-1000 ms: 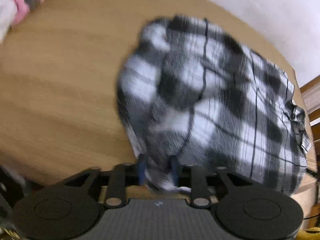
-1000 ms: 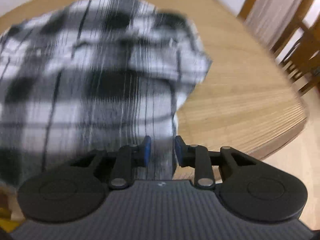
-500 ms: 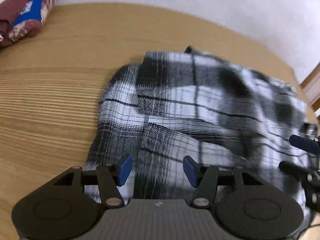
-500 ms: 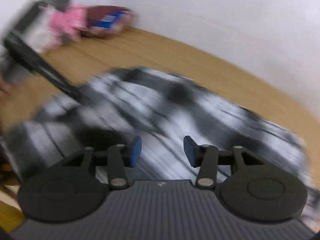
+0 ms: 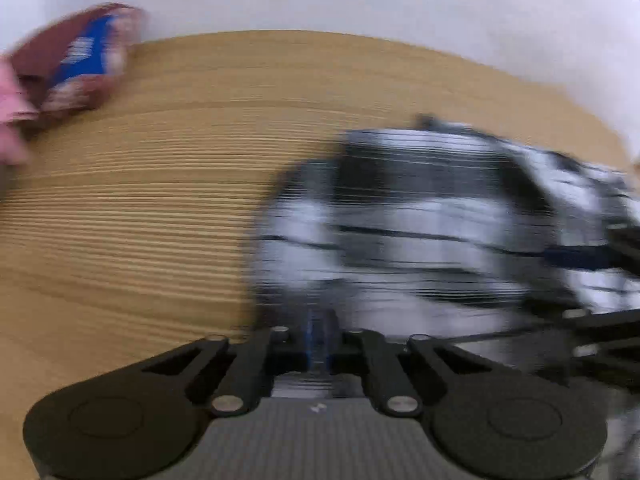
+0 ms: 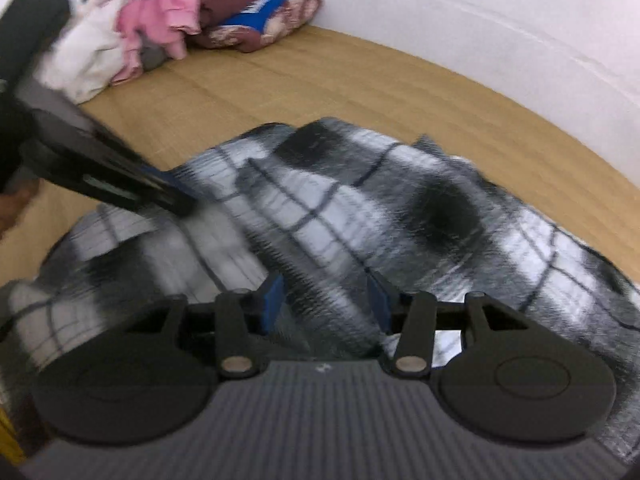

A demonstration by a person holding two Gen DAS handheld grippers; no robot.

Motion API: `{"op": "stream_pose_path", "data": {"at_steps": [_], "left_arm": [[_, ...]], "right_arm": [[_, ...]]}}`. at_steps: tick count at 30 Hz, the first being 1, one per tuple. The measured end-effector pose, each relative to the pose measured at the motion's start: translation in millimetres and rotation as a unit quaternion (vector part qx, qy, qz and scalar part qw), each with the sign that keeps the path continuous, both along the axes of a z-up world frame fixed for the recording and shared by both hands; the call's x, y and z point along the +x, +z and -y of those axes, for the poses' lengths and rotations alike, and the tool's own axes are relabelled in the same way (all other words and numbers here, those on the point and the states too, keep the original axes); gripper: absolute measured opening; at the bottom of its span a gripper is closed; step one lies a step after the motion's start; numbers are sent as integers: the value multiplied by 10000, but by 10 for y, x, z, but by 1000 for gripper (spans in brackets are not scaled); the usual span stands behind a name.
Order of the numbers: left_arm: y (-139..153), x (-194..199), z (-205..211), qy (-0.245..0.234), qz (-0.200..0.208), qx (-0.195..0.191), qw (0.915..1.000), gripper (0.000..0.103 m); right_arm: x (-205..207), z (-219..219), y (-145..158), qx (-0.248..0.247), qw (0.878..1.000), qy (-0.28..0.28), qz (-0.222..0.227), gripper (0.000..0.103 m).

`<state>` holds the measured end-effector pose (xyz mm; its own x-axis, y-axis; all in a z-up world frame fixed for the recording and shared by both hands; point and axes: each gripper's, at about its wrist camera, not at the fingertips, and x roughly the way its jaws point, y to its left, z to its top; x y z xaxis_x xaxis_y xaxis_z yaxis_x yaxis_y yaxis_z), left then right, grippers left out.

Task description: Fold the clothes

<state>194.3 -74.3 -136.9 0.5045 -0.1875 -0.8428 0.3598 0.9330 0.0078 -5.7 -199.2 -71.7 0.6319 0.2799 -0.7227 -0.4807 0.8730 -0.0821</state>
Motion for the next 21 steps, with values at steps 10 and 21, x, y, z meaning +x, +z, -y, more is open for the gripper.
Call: {"op": "stream_pose_path", "data": {"at_steps": [10, 21], "left_arm": [[29, 79, -306, -313, -253, -474, 9981, 15], [-31, -44, -298, -636, -620, -545, 9945, 24]], "right_arm": [[400, -524, -153, -300, 9966, 678, 365, 49], [585, -799, -337, -127, 9985, 101, 517, 13]]}}
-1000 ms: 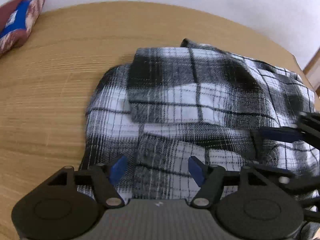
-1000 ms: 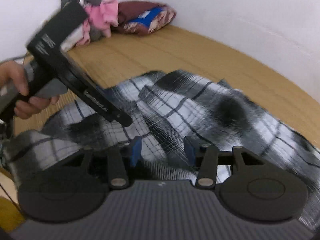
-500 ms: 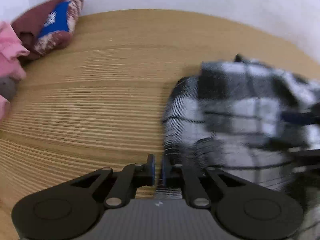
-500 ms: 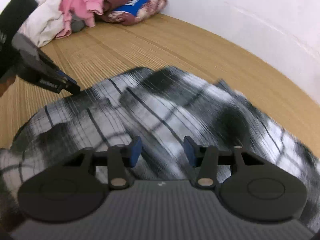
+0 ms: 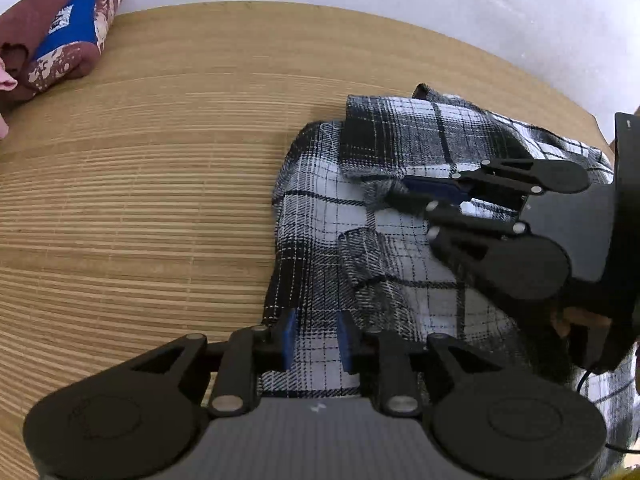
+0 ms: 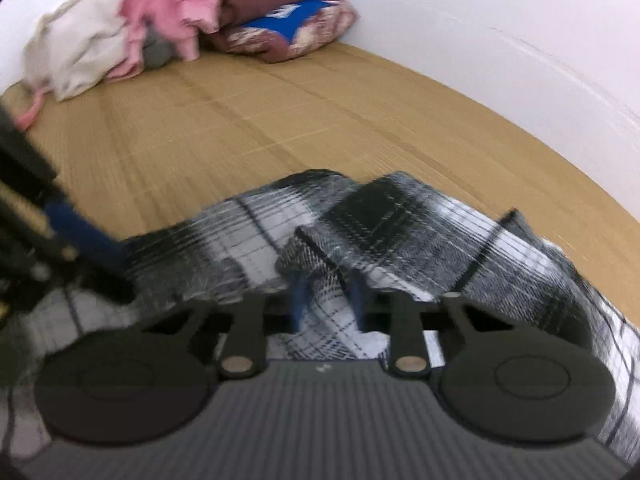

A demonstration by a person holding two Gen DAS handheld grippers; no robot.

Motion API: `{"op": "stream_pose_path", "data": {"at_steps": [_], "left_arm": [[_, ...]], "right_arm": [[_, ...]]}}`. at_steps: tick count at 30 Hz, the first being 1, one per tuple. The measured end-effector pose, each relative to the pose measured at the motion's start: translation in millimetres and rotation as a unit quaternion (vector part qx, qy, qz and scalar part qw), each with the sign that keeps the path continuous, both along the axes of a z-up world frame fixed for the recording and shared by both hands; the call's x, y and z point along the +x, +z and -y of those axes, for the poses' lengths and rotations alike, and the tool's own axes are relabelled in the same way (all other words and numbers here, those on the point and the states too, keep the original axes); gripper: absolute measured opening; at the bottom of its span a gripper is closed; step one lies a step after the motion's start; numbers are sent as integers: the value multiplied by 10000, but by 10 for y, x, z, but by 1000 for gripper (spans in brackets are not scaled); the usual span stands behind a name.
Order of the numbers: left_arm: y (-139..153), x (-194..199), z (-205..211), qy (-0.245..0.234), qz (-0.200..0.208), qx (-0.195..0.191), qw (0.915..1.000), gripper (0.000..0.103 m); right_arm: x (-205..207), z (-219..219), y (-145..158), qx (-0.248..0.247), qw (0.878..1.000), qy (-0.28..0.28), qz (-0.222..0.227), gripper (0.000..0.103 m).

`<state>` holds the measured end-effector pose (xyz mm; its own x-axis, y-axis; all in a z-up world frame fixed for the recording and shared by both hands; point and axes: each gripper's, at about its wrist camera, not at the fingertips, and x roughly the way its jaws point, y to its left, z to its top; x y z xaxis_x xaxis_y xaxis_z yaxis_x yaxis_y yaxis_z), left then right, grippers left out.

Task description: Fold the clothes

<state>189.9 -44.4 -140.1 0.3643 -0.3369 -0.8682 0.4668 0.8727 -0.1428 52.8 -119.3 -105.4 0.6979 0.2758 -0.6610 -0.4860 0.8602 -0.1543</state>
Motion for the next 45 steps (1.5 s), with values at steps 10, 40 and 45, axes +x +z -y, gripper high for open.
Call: {"op": "stream_pose_path", "data": {"at_steps": [10, 40, 45], "left_arm": [[51, 221, 294, -579, 130, -426, 9973, 57], [-45, 277, -275, 678, 489, 297, 9961, 43], [173, 308, -472, 834, 467, -4, 9954, 44]], "right_arm": [[-15, 958, 750, 3293, 9373, -1114, -243, 9], [-71, -2, -495, 2502, 9577, -339, -1380, 11], [-91, -112, -451, 2154, 9617, -106, -1692, 18]]}}
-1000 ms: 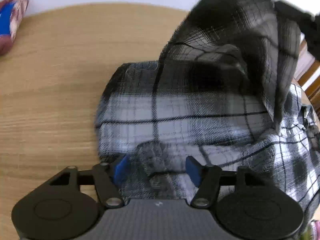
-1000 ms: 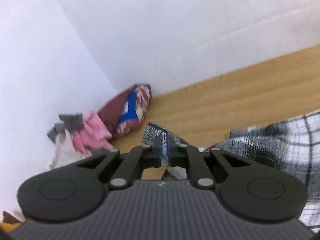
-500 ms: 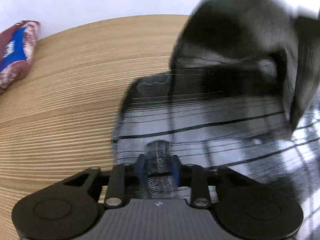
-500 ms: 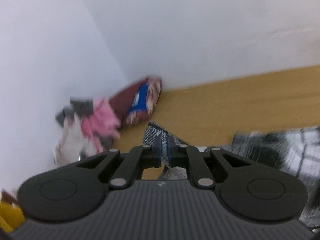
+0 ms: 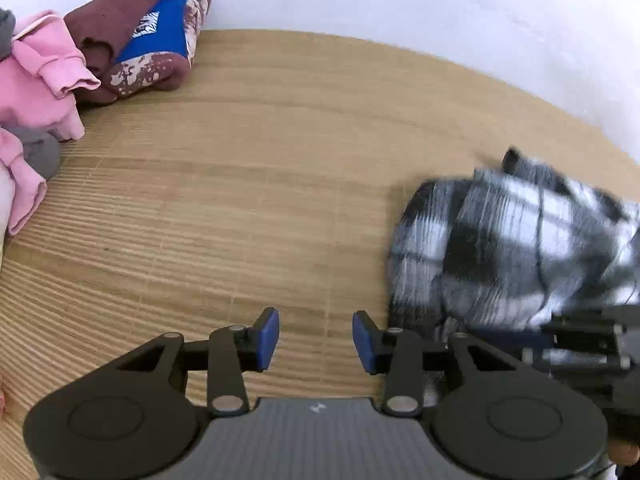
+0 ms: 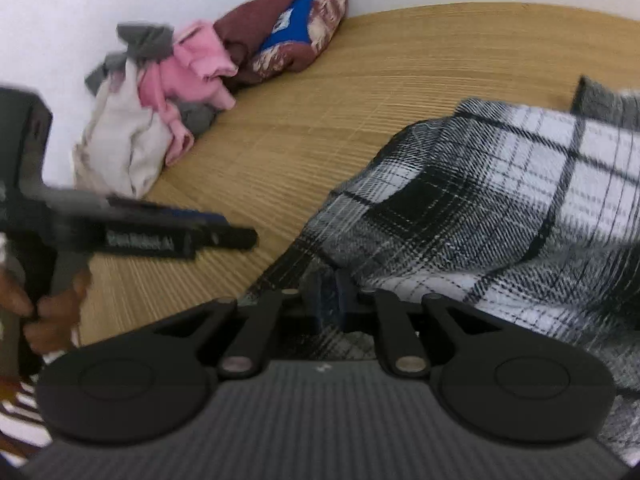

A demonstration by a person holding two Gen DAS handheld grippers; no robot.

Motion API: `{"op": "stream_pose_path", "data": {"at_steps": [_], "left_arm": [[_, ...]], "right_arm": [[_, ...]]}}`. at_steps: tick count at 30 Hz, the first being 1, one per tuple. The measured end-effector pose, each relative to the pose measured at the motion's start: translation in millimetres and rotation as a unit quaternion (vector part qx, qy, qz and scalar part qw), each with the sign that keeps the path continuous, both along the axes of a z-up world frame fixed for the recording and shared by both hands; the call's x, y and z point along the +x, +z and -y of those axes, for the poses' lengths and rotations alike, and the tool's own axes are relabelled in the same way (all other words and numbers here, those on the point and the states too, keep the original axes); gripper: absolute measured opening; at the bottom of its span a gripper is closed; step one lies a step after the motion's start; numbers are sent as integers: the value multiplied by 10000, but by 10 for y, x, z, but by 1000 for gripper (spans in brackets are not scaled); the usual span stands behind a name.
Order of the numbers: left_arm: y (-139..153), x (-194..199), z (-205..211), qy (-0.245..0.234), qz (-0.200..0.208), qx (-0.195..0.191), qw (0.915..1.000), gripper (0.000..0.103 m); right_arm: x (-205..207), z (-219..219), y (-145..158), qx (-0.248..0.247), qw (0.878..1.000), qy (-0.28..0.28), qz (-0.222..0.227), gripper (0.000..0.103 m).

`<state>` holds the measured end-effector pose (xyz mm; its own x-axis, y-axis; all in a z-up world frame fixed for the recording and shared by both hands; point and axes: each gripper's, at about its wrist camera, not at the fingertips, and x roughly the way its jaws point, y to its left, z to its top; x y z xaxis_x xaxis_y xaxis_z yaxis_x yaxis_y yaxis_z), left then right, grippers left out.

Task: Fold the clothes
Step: 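Lift the pinched shirt edge with the right gripper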

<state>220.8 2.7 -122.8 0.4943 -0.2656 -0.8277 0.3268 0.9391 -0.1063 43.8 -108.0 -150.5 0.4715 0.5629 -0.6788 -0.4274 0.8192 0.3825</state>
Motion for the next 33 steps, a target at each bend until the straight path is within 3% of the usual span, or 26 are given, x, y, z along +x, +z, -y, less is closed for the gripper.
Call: {"op": "stream_pose_path", "data": {"at_steps": [2, 4, 6, 8, 9, 12, 16, 18, 19, 21, 22, 25, 28, 31, 33], "left_arm": [[90, 68, 61, -153, 50, -215, 9996, 46], [167, 181, 273, -480, 164, -220, 9985, 53], [216, 298, 525, -838, 275, -224, 9958, 59], [212, 418, 823, -1171, 363, -206, 9922, 62], [181, 460, 949, -1258, 363, -160, 9913, 62], [78, 576, 1286, -1434, 348, 4, 9891, 62], [-56, 694, 1530, -1436, 135, 86, 9895, 63], [-100, 734, 1585, -1358, 14, 92, 9907, 63], [-122, 754, 1612, -1318, -46, 95, 9912, 63], [-158, 771, 1658, -1257, -102, 129, 9919, 63], [-164, 760, 1687, -1264, -111, 153, 9918, 63], [-162, 747, 1754, -1317, -118, 223, 9910, 63], [-146, 716, 1824, -1446, -23, 365, 9888, 65], [-145, 672, 1832, -1587, -12, 433, 9864, 65], [-158, 629, 1789, -1628, -16, 511, 9853, 65]], "right_arm": [[-54, 46, 158, -152, 9998, 153, -4, 26], [-131, 250, 426, -169, 9993, 182, 267, 31], [-132, 599, 694, -513, 9961, -30, 720, 45], [-45, 1025, 892, -961, 9888, -431, 1061, 72], [69, 1222, 949, -1181, 9845, -629, 1133, 78], [629, 1607, 878, -1658, 9789, -731, 950, 79], [1217, 1613, 470, -2001, 9784, 81, 514, 77], [1304, 1514, 297, -2096, 9754, 503, 461, 75], [1301, 1479, 231, -2077, 9749, 630, 499, 67], [1252, 1481, 266, -2007, 9761, 597, 585, 16], [1223, 1491, 305, -1969, 9769, 545, 629, 7], [1026, 1657, 653, -1775, 9756, 210, 1272, 6], [783, 1998, 1211, -1345, 9696, -529, 1976, 6], [475, 2388, 1815, -871, 9488, -1378, 2704, 7], [184, 2635, 2173, -656, 9260, -1951, 3164, 7]]}}
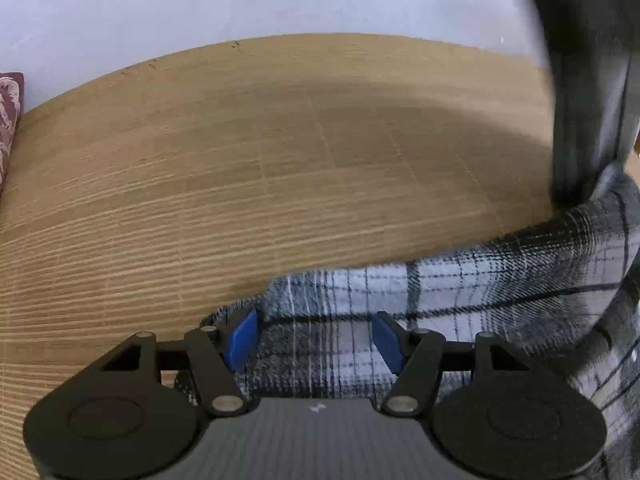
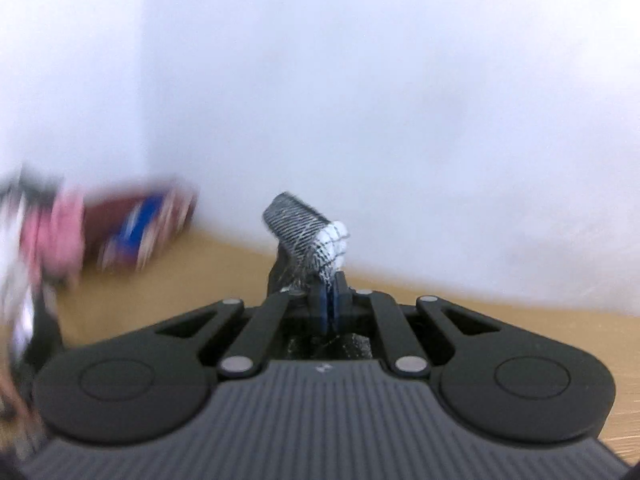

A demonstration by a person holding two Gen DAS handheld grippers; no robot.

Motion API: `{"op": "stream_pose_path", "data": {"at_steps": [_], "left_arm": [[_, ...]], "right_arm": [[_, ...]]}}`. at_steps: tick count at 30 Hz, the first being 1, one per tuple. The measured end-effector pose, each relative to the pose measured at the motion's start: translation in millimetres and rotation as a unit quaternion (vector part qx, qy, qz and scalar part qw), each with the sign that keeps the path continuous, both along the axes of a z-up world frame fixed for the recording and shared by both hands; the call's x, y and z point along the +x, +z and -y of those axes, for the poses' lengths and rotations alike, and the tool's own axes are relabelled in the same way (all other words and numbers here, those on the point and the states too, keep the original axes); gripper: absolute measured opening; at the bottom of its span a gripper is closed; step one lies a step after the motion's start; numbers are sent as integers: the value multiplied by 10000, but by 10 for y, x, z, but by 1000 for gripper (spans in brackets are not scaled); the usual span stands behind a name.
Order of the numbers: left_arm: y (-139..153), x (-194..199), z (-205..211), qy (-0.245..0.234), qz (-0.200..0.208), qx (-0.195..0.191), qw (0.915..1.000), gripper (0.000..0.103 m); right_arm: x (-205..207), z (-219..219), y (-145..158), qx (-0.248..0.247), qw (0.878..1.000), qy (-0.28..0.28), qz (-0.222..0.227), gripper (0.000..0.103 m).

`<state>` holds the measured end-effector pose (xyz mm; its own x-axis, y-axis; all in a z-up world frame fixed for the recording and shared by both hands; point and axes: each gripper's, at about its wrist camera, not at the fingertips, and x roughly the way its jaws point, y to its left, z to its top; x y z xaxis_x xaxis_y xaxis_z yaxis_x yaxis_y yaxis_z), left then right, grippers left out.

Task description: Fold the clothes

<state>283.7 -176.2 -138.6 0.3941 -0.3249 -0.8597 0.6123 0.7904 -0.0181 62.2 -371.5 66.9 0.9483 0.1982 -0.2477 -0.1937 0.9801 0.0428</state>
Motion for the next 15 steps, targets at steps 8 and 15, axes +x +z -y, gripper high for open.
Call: {"op": "stream_pose_path", "data": {"at_steps": [8, 15], "left_arm": [[-25, -132, -233, -299, 67, -150, 9994, 68], [51, -343, -465, -376, 131, -437, 9983, 61]], "right_arm": [[-1853, 584, 1085, 335, 9509, -2561, 1707, 7], [-3354, 283, 1019, 396, 9197, -3658, 1372, 8]]}}
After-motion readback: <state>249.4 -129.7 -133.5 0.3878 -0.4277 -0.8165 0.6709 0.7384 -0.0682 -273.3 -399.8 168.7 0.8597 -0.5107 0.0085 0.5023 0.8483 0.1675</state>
